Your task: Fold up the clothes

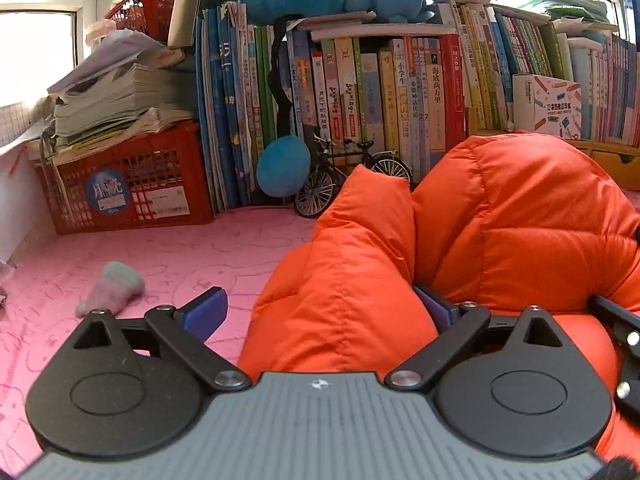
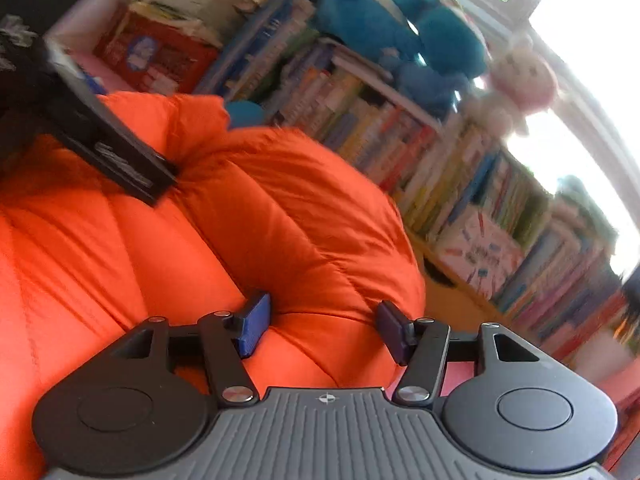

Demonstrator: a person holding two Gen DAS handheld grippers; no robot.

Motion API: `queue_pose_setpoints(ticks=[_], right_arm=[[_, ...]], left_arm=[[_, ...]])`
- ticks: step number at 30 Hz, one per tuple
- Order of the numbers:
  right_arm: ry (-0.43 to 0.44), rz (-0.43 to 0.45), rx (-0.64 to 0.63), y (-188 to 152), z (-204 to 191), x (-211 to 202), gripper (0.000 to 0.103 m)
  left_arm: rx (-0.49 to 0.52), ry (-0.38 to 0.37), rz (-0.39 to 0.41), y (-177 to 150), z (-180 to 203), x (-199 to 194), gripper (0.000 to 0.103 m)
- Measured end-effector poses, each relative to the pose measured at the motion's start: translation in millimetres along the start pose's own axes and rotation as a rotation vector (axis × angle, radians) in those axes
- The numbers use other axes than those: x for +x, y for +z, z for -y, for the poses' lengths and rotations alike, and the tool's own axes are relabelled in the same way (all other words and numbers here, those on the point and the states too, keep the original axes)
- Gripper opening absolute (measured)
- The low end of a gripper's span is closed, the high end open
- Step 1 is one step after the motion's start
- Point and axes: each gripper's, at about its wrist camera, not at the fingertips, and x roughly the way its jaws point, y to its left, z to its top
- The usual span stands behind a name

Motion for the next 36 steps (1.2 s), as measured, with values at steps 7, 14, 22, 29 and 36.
queue_pose_setpoints(ticks=[7, 14, 22, 29, 36], right_arm=[[-0.053, 0.097, -0.116, 11.6, -1.4, -33.5, 0.075], [-0.058, 0.294, -0.224, 39.9, -14.4, -17.1, 0.080], [0.030, 0.139, 0.030, 39.3, 28.6, 63.7, 0.089], [0.014, 0.048, 0.181, 10.2, 61.3, 95.4, 0.095], [0.022, -0.002, 0.161, 10.3, 76.9, 113.9, 0.102]], left_arm=[[-0.037, -0.029, -0.031, -0.2, -7.7, 5.3, 0.100], [-0.044, -0.017, -0.023, -1.6, -8.6, 3.9, 0.101], [-0.065, 0.027, -0.019, -1.2, -10.1, 1.8, 0.102], [-0.045, 0.028, -0.023, -0.4, -5.6, 1.6, 0.102], [-0.051, 0.006, -0.050, 0.1, -6.8, 6.5, 0.102]])
